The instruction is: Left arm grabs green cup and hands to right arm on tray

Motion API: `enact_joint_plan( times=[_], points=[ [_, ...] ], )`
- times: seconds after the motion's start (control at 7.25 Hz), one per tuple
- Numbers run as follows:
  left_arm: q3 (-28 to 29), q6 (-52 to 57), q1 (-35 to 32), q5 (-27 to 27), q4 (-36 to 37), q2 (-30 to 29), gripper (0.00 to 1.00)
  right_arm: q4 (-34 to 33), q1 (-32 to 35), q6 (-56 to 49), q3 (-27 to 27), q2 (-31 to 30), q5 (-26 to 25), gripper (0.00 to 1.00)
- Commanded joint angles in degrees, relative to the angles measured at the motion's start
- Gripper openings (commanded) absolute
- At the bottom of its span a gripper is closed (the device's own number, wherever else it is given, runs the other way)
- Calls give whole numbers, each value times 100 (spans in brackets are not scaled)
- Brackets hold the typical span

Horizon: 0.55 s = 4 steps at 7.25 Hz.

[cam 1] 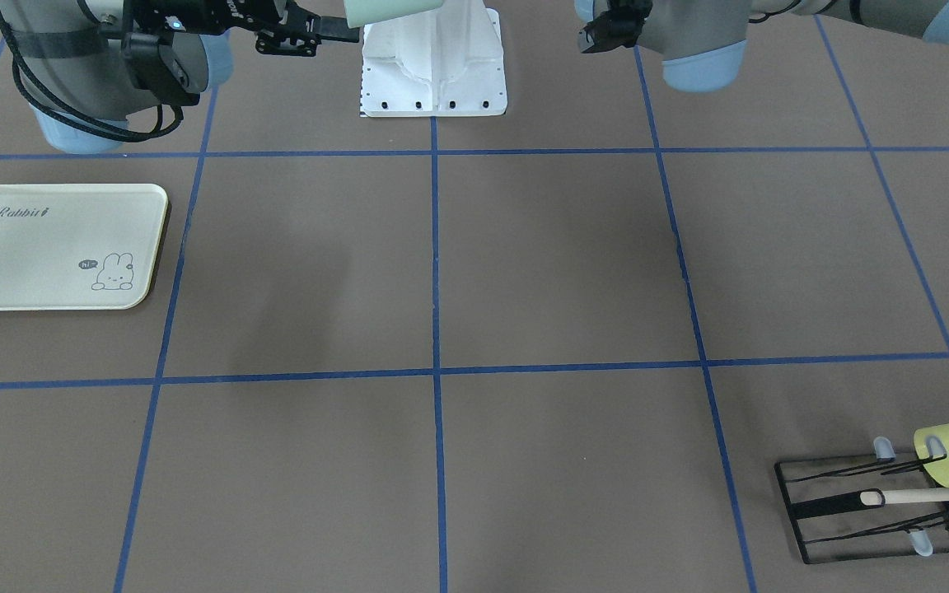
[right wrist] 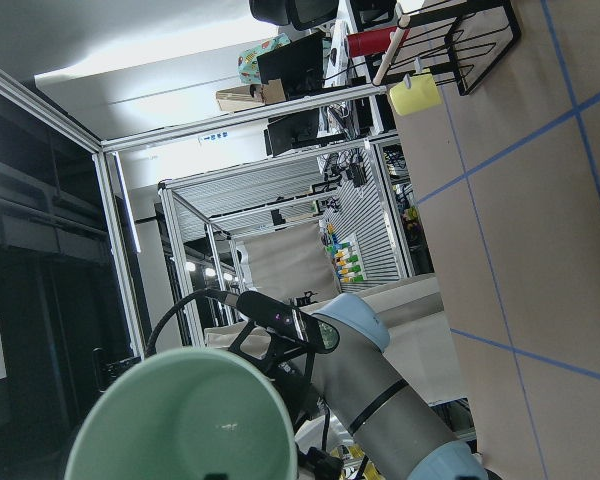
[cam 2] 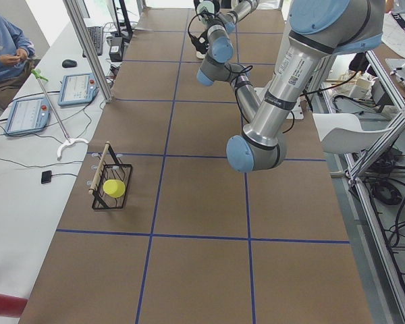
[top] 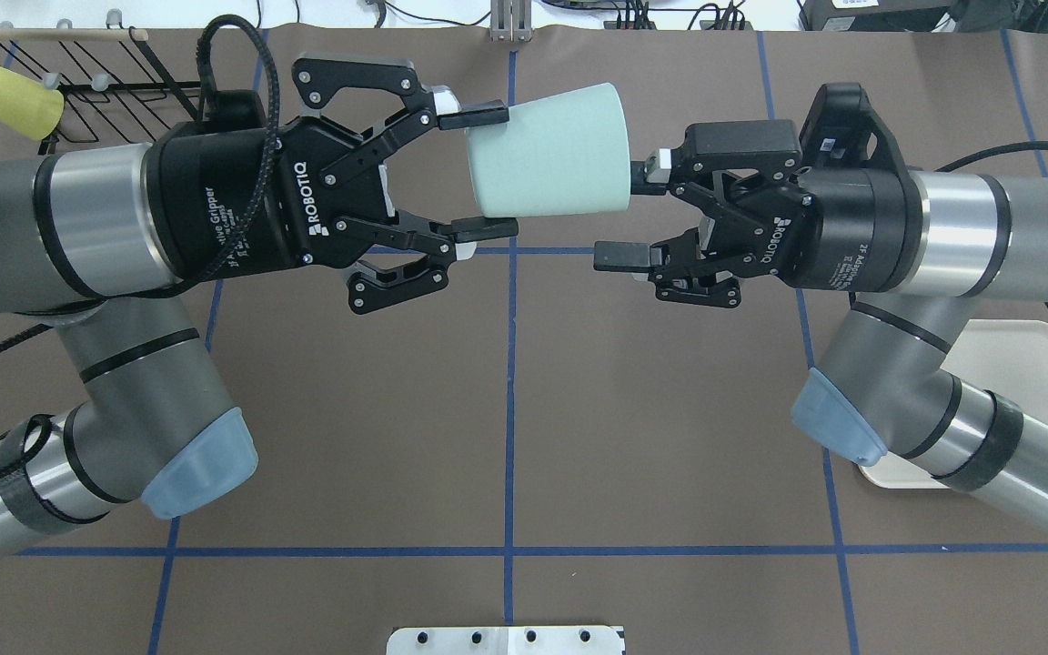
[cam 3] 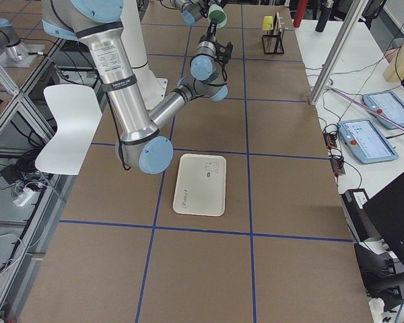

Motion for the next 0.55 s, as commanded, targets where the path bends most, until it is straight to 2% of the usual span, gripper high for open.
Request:
enact_joint_plan(
  times=[0.0, 0.14, 0.28, 0.41],
  points=[
    [21, 12, 33, 21, 7, -12, 0, 114, -6, 0, -9, -4, -9, 64],
    [21, 12, 68, 30, 15, -20, 0, 124, -14, 0, -9, -4, -9, 58],
    [21, 47, 77, 30, 42, -12, 0, 124, -14, 0, -9, 4, -9, 48],
    [21, 47, 95, 30, 51, -20, 0, 133, -14, 0, 0, -4, -9, 34]
  ],
)
